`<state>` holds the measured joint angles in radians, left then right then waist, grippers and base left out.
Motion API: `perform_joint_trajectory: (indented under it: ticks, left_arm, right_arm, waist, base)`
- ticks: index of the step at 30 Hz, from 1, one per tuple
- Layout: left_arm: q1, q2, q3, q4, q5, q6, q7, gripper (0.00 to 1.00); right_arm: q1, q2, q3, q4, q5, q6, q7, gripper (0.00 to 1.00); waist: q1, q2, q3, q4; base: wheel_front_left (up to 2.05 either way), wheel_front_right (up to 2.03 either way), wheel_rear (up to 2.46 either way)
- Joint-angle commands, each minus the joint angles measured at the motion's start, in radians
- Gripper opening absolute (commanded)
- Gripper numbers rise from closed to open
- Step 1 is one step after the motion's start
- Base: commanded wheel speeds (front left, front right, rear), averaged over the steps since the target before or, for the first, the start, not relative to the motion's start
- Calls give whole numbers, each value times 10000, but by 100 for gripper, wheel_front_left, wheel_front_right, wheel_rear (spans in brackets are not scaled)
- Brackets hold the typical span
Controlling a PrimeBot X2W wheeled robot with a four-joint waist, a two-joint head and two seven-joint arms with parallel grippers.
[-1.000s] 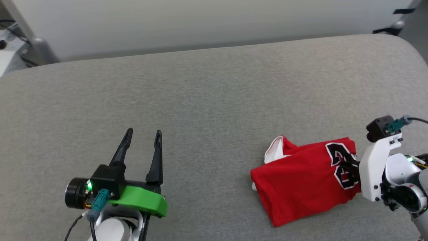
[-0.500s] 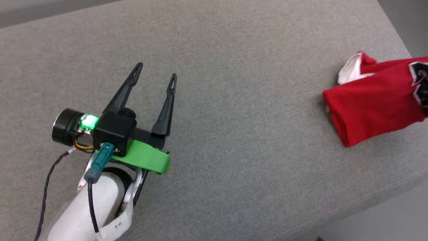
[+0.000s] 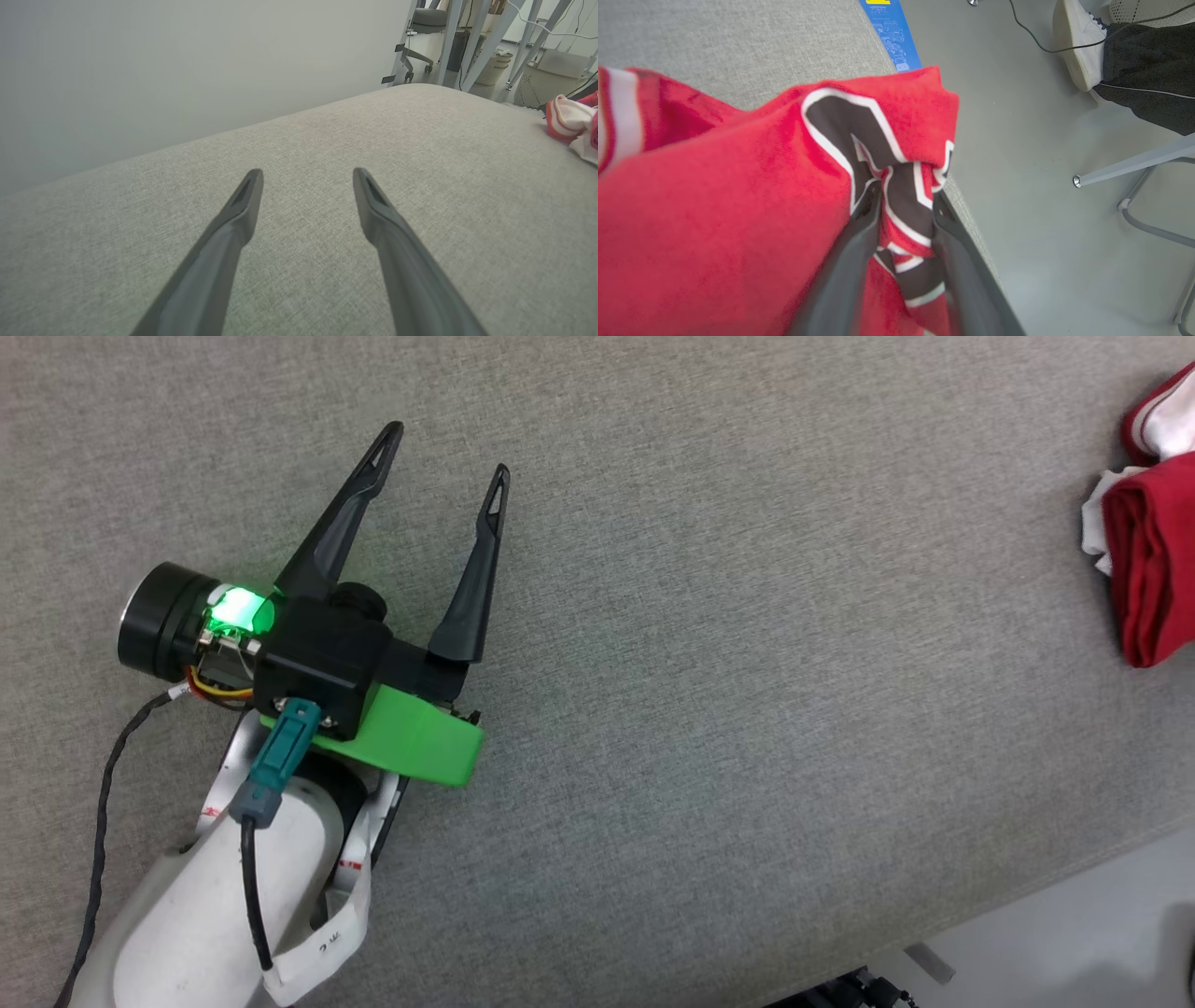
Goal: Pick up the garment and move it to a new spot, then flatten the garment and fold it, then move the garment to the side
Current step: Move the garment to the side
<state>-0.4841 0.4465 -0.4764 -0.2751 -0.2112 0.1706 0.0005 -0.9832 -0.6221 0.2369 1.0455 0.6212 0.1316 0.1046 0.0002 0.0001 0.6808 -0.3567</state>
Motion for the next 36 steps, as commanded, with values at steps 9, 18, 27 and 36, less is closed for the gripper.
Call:
perform_joint_trajectory:
  ticks: [9, 18, 27, 36]
  left_arm:
    - [-165, -154, -61, 276, -24, 33, -431, 100]
    - [416, -713, -262, 1334, -498, 83, -1441, 100]
    - [1533, -1251, -287, 2290, -1112, 259, -2267, 100]
    - [2581, -1682, 92, 2834, -1565, 452, -2582, 100]
  right_arm:
    - [-909, -142, -559, 1894, -928, -9, -2468, 100]
    - [-170, -451, -1376, 1975, -1360, -9, -3648, 100]
    - [3589, 223, -3525, -1740, -1179, -9, -3661, 100]
    - [6910, 2142, -4870, -5356, -2335, -9, -3662, 100]
  waist:
    - [-2, -1, 107, 444]
    - [-2, -1, -1503, 916]
    - [-2, -1, -3185, 1643]
    - [-2, -1, -4592, 2438]
  base:
    - [0, 0, 0]
    - [0, 0, 0]
    - [0, 0, 0]
    - [0, 0, 0]
